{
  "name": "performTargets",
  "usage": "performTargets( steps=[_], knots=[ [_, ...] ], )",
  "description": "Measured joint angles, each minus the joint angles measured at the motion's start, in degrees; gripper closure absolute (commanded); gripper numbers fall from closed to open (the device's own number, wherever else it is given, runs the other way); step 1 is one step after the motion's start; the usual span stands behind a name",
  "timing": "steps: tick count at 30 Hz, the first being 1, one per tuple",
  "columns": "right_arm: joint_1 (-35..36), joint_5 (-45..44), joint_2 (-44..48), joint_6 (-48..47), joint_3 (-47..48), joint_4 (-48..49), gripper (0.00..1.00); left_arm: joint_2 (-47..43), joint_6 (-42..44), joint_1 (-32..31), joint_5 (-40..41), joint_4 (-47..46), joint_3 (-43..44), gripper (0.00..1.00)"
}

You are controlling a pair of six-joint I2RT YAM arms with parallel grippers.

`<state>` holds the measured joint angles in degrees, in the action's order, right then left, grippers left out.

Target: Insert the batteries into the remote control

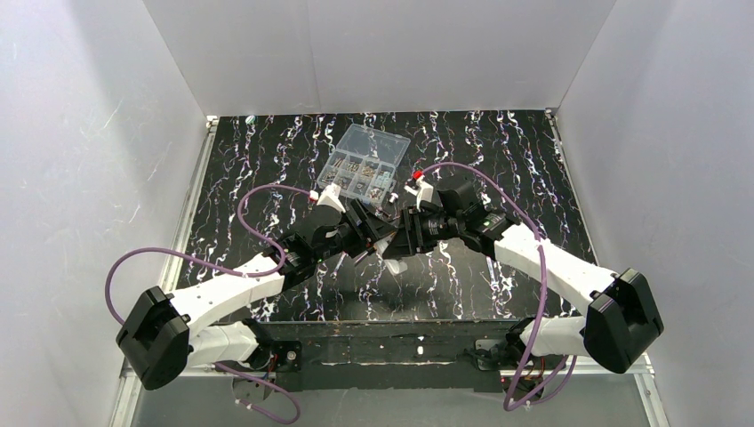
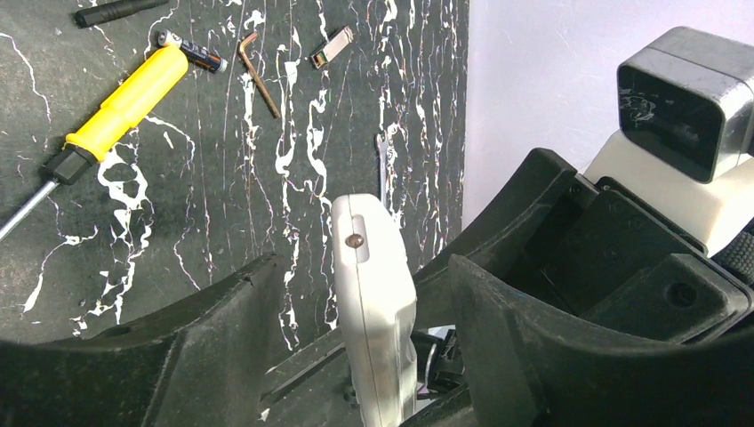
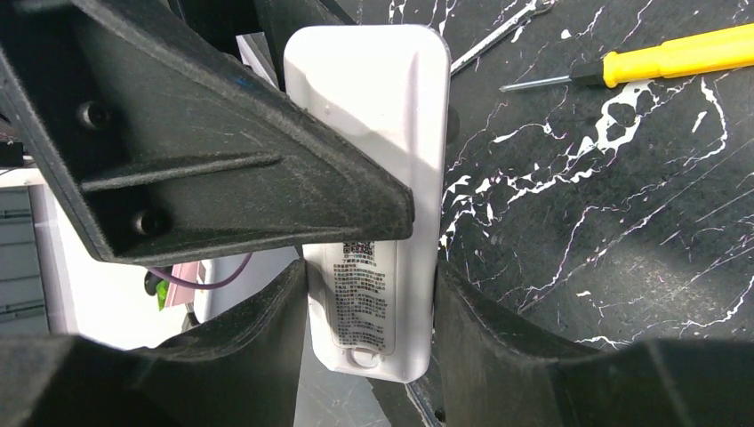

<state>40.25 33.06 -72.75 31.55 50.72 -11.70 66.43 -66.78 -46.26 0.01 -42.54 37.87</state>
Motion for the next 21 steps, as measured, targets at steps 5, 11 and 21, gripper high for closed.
performTargets(
  steps=[5,11,21],
  knots=[
    [0.3,0.0,0.1,-0.1,0.0,-0.1,0.85,0.0,-0.3,0.0,0.2,0.0,0.0,0.47],
    [0.9,0.0,0.7,-0.2,-0.8,0.0,0.85,0.0,-0.3,0.0,0.6,0.0,0.0,0.64],
    [1.5,-1.6,1.0,-0.7,-1.1,-0.2,0.38,-0.1,-0.5,0.0,0.7,0.0,0.0,1.00]
  ],
)
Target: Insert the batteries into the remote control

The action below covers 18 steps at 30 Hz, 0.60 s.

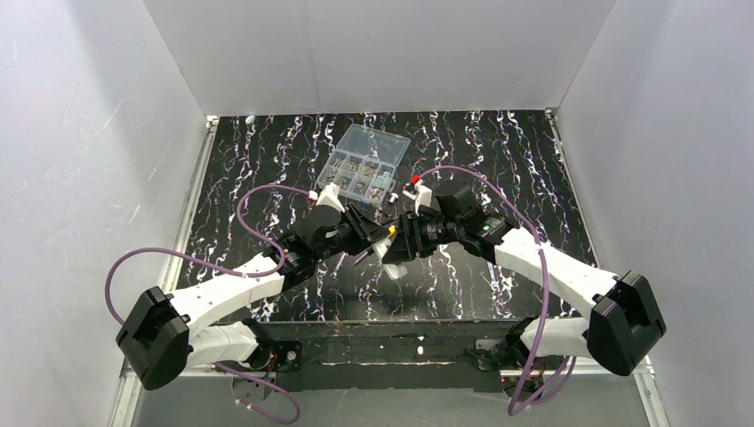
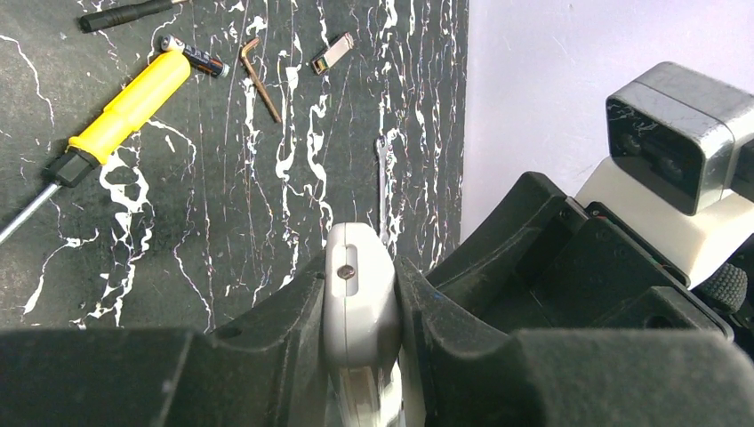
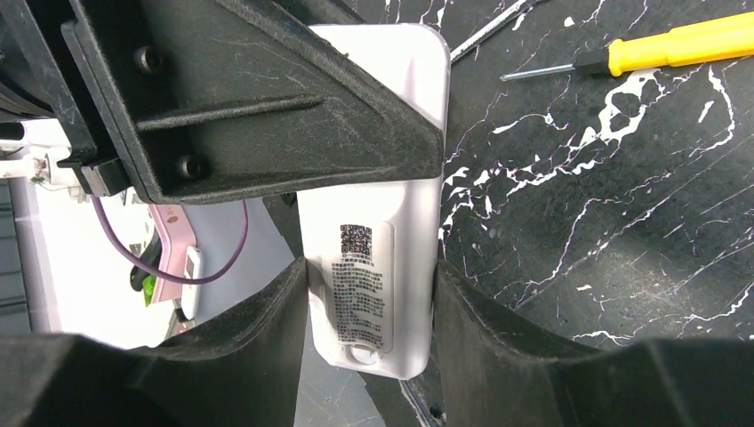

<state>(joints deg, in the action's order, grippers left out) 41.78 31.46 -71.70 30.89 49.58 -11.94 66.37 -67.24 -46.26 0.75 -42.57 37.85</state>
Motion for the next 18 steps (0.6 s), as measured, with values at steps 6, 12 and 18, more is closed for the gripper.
performTargets(
  steps=[6,12,18],
  knots=[
    [0.1,-0.5,1.4,0.0,0.0,0.1,0.18,-0.6,1.1,0.0,-0.1,0.0,-1.1,1.00],
    [0.1,-2.9,8.3,-2.2,0.0,0.0,0.17,-3.6,2.9,0.0,-1.8,-0.2,-4.7,1.00],
    [0.1,-6.7,15.1,-7.1,-0.3,-0.4,0.82,-5.8,2.0,0.7,-7.1,-5.2,-9.1,1.00]
  ],
)
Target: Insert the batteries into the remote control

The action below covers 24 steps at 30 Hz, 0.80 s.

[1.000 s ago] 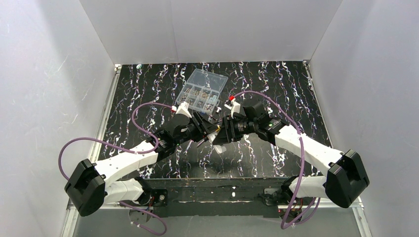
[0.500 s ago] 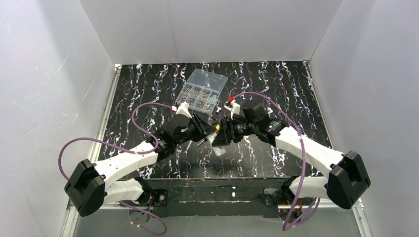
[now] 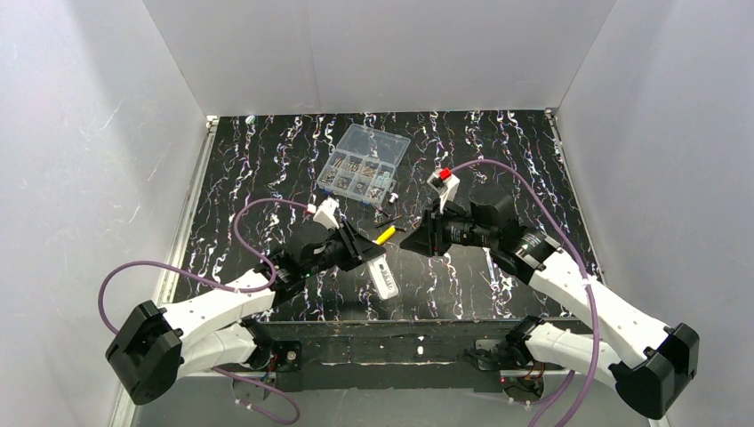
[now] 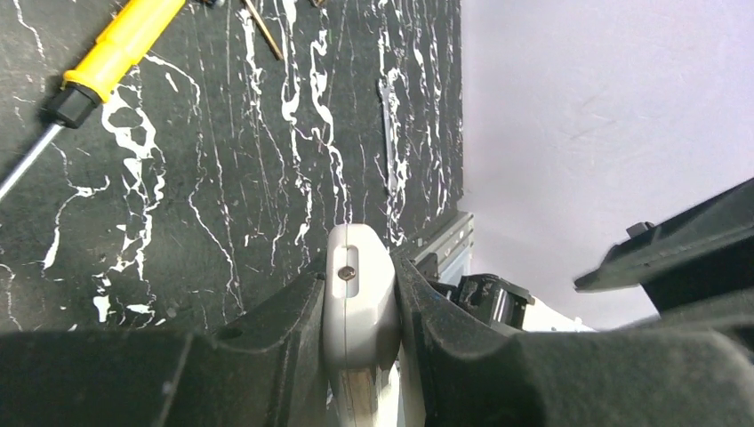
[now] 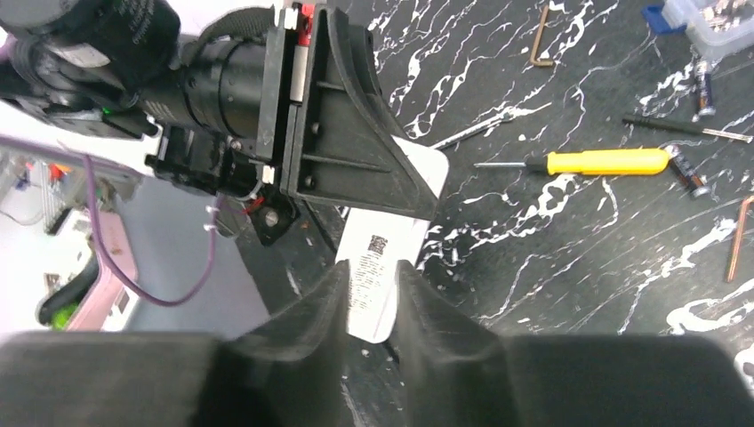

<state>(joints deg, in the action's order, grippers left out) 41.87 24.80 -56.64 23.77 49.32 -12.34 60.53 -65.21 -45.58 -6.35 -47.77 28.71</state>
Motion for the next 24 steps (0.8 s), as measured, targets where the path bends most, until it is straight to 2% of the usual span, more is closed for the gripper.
performTargets(
  steps=[2,6,9,13,15,19,24],
  knots=[
    [0.0,-0.8,1.1,-1.2,-0.3,-0.5,0.86,-0.3,-0.2,0.1,-1.4,-1.5,-1.2,1.00],
    [0.0,-1.8,1.0,-3.7,-0.3,-2.8,0.83,-1.6,-0.6,0.1,-3.3,-4.0,-3.0,1.00],
    [0.0,-2.0,-0.3,-5.9,0.3,-5.8,0.73,-2.7,-0.6,0.2,-4.0,-5.3,-3.7,1.00],
    [0.3,-1.6,-2.4,-7.7,1.6,-8.7,0.54,-3.1,-0.5,0.3,-5.2,-7.6,-3.8,1.00],
    [1.1,-1.8,-1.7,-8.2,1.3,-8.7,0.43,-3.1,-0.5,0.4,-5.7,-8.5,-3.8,1.00],
    [3.0,-5.0,2.1,-7.2,-0.6,-7.8,0.26,-5.2,-0.5,0.5,-5.0,-8.3,-4.4,1.00],
    [4.0,-9.6,3.7,-1.5,-0.9,-6.4,0.19,-6.7,0.1,0.5,-0.6,-4.4,-4.4,1.00]
  ],
)
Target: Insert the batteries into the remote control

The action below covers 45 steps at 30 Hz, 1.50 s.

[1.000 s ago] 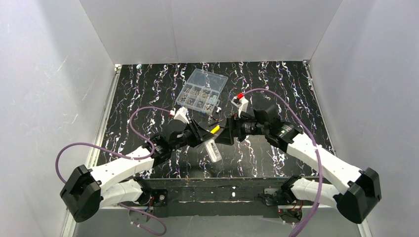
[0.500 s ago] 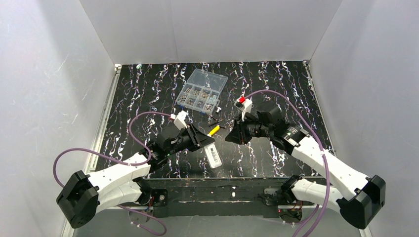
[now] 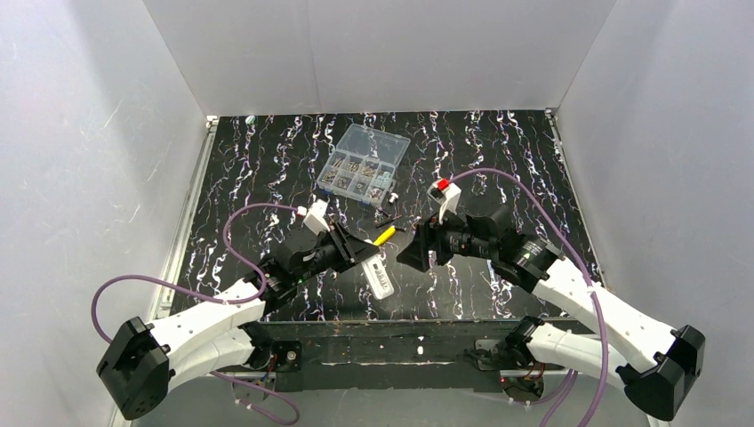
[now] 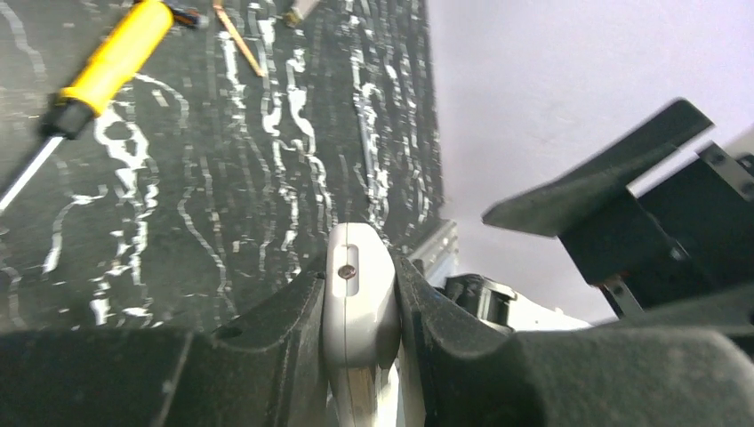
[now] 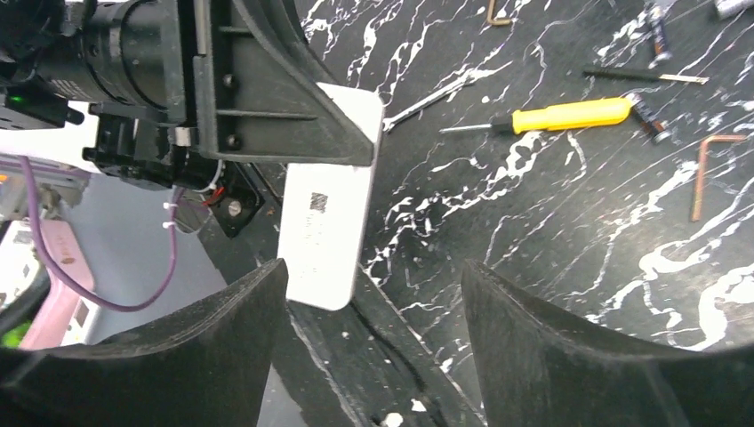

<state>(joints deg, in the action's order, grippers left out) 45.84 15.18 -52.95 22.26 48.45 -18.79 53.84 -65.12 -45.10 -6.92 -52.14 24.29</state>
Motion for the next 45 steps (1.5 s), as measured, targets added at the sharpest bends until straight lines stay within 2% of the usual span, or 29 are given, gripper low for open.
performTargets(
  steps=[6,28,34,45],
  knots=[
    [5.0,-2.6,-2.8,4.7,-1.4,1.8,0.16,0.7,1.0,0.2,3.6,6.2,1.9,1.00],
    [12.6,-6.4,-12.7,8.7,-1.4,9.2,0.13,4.2,-2.2,0.2,5.1,5.1,3.1,1.00],
    [13.4,-6.4,-15.2,9.0,-1.4,9.9,0.24,4.3,-3.1,0.2,6.5,4.2,3.1,1.00],
    [13.5,-7.5,-16.3,8.7,-1.4,9.8,0.60,3.4,-3.3,0.2,7.9,4.7,3.1,1.00]
  ],
)
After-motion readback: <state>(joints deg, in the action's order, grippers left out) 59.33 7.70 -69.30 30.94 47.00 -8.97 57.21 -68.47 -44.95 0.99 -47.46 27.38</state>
